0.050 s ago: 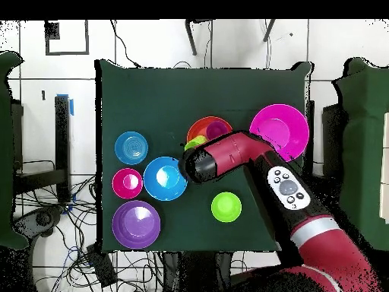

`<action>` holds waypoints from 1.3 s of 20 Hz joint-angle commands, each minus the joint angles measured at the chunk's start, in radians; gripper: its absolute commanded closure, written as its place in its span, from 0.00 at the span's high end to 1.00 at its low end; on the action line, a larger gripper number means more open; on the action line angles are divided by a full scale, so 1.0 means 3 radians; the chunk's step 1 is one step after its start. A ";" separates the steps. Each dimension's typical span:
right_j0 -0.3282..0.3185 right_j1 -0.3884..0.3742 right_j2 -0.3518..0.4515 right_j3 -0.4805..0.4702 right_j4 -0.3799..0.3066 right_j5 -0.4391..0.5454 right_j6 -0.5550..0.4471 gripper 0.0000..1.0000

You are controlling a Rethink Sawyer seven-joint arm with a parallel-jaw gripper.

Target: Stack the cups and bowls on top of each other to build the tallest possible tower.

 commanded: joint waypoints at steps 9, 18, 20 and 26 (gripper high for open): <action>0.0699 -0.0023 -0.0750 -0.0450 -0.0638 -0.0421 0.0477 1.00; 0.0752 -0.0095 -0.0962 -0.0611 -0.0697 -0.0527 0.0197 1.00; 0.0704 -0.0133 -0.0940 -0.0629 -0.0636 -0.0498 0.0044 1.00; 0.0712 -0.0189 -0.0938 -0.0611 -0.0424 -0.0362 -0.0068 1.00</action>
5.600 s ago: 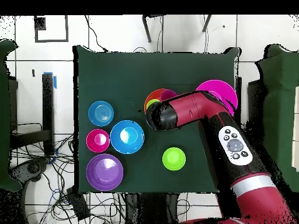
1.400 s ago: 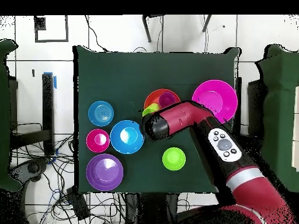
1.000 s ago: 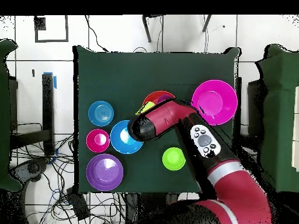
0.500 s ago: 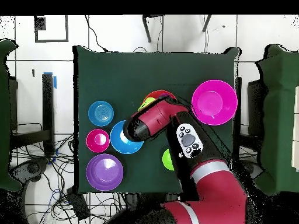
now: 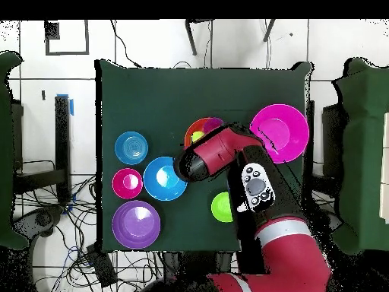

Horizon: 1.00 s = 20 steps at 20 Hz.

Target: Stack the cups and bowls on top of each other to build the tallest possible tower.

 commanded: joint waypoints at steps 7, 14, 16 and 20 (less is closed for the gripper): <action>0.0020 -0.0100 -0.0081 -0.0090 0.0040 -0.0055 -0.0053 1.00; 0.0021 0.0007 0.0051 -0.0143 0.0207 -0.0011 -0.0106 1.00; 0.0014 0.0070 0.0084 -0.0126 0.0268 -0.0039 -0.0104 1.00; 0.0068 0.0272 0.0105 -0.0180 0.0328 -0.0155 -0.0018 1.00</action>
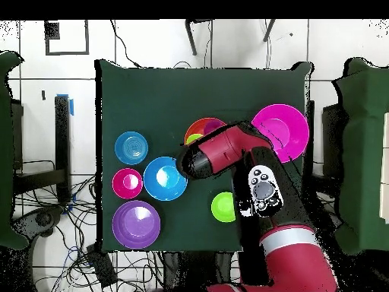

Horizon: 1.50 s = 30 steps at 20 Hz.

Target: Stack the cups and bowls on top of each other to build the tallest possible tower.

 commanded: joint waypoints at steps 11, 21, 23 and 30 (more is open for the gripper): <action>0.0149 0.0285 0.0076 -0.0096 0.0180 -0.0127 -0.0037 1.00; 0.0048 -0.0175 0.0025 0.0301 0.0300 -0.0014 -0.0191 1.00; 0.0032 -0.0251 -0.0004 0.0350 0.0292 -0.0002 -0.0212 1.00; -0.0062 -0.0506 0.0030 0.0495 0.0377 0.0156 -0.0380 1.00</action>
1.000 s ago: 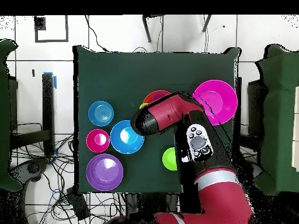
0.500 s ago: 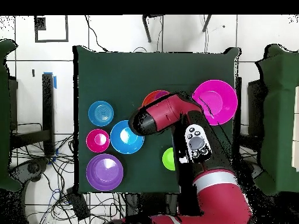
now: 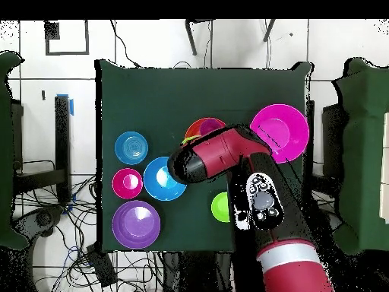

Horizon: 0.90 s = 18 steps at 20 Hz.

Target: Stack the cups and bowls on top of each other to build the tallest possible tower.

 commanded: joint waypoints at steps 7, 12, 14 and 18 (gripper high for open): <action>-0.0047 -0.0164 0.0088 0.0241 0.0154 0.0236 -0.0339 1.00; 0.0066 0.0095 0.0054 0.0161 0.0088 0.0046 -0.0093 1.00; 0.0113 0.0125 0.0035 0.0134 0.0087 0.0049 -0.0039 1.00; 0.0138 0.0134 0.0014 0.0132 0.0113 0.0054 -0.0002 1.00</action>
